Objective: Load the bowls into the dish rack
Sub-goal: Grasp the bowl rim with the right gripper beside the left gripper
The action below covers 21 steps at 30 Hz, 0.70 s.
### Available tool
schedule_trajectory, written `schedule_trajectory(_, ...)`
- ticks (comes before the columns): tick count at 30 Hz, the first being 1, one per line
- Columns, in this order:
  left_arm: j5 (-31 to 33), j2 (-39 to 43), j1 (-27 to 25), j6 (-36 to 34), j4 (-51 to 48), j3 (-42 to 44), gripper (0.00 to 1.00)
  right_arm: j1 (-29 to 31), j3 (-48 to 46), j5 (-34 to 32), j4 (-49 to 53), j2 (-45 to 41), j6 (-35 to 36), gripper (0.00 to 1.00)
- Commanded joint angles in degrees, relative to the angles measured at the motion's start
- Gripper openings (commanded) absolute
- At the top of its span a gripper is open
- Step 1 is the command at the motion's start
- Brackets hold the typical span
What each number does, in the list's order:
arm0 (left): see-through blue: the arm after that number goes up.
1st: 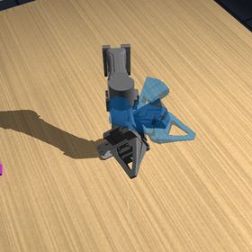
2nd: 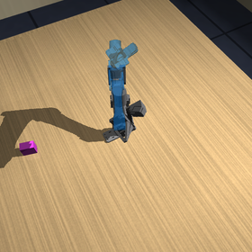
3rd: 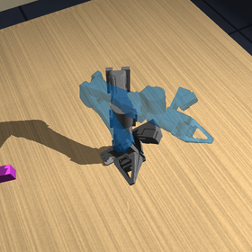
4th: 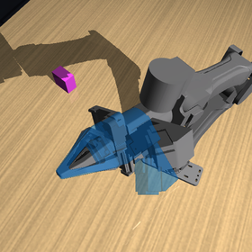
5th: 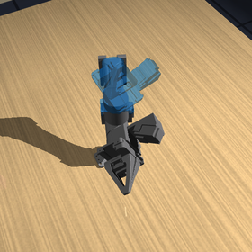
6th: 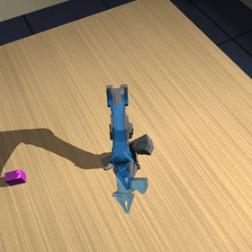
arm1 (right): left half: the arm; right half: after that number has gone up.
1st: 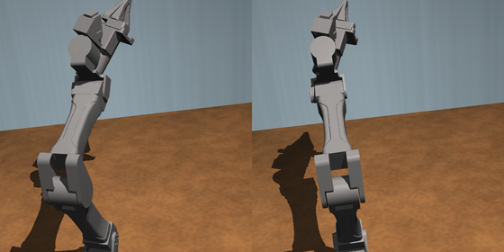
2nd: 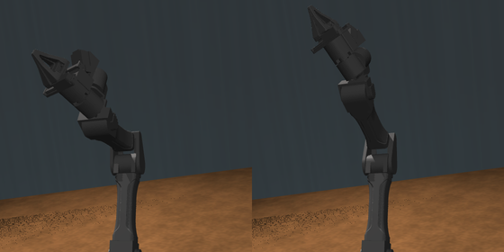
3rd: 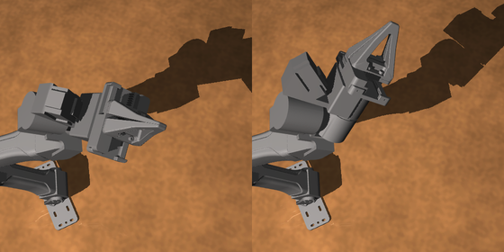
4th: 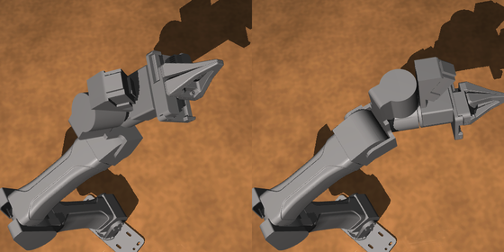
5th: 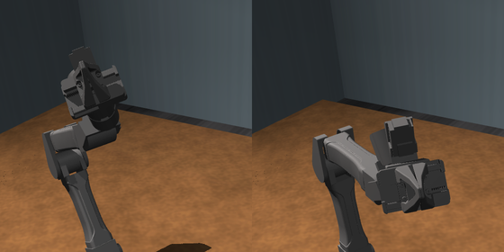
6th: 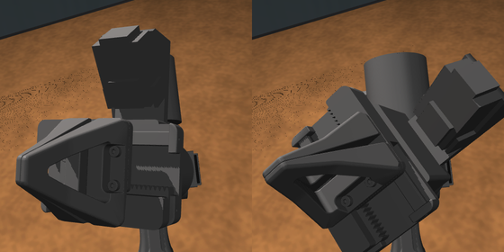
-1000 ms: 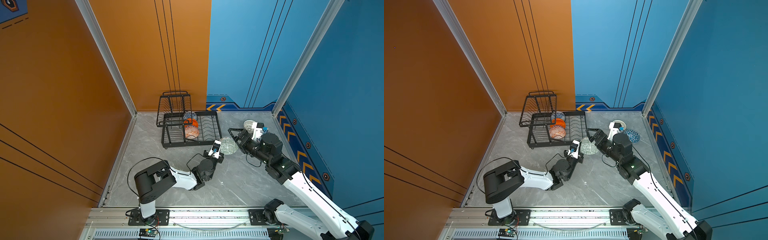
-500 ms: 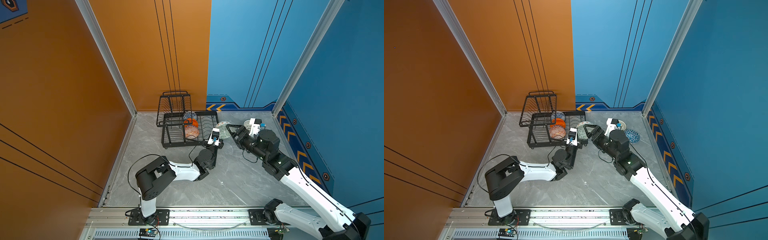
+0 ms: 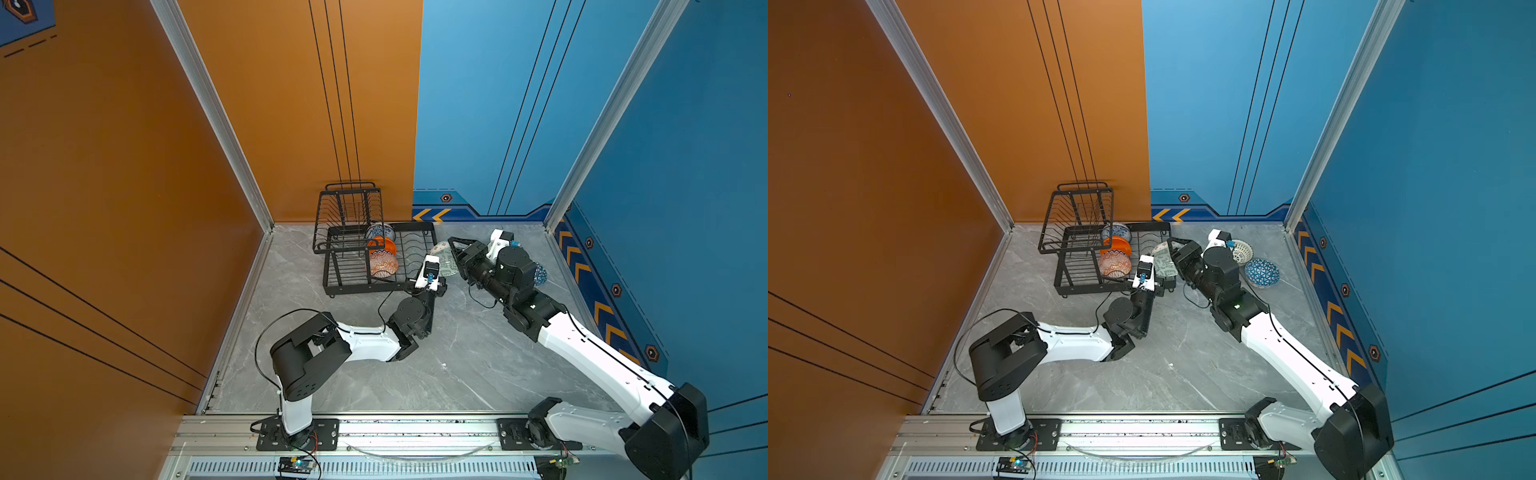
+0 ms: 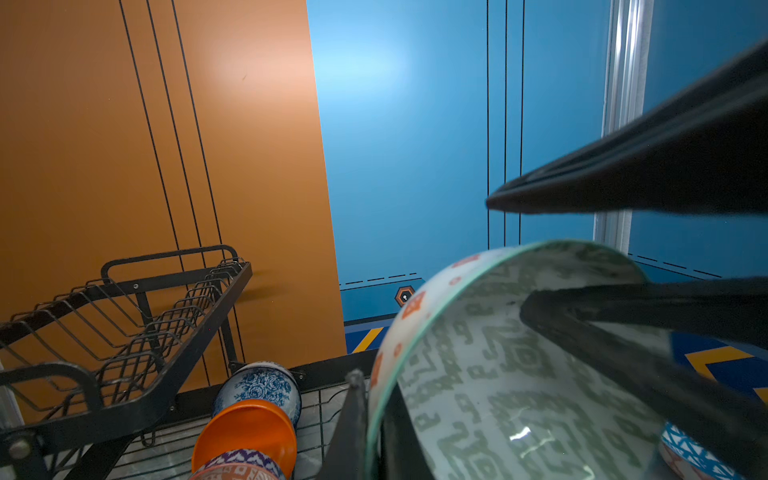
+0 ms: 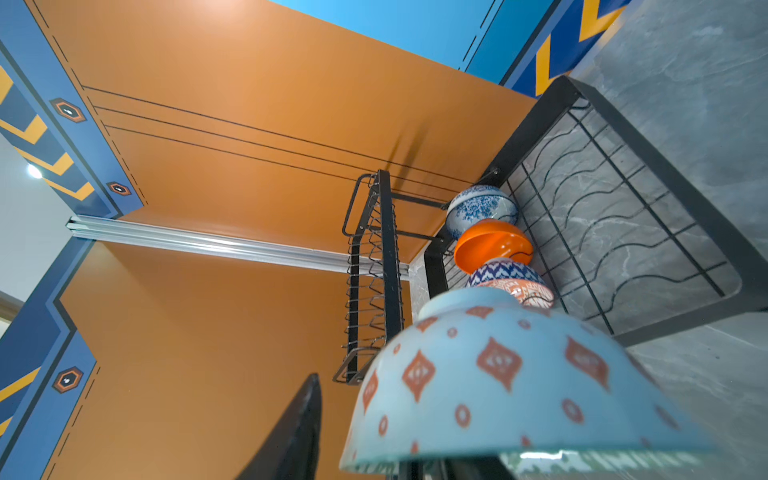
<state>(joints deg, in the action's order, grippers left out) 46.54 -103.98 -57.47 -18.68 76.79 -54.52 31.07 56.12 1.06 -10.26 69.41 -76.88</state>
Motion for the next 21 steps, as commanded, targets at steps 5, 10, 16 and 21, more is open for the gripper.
schedule_trajectory(5,0.84,4.35,0.64,-0.27,3.98,1.59,0.0,1.09,3.26,-3.54,-4.21,3.79,-5.27,0.33)
schedule_trajectory(10,0.43,5.24,1.55,-0.31,3.98,2.56,0.0,1.9,4.68,-5.1,-2.63,4.55,-5.73,0.27)
schedule_trajectory(16,-0.37,5.45,1.92,-1.64,4.03,2.23,0.0,2.82,5.69,-5.53,-2.85,5.74,-6.44,0.12)
schedule_trajectory(21,-0.05,5.51,2.31,-1.72,3.98,2.22,0.0,3.57,5.85,-5.41,-4.07,6.58,-6.37,0.0)
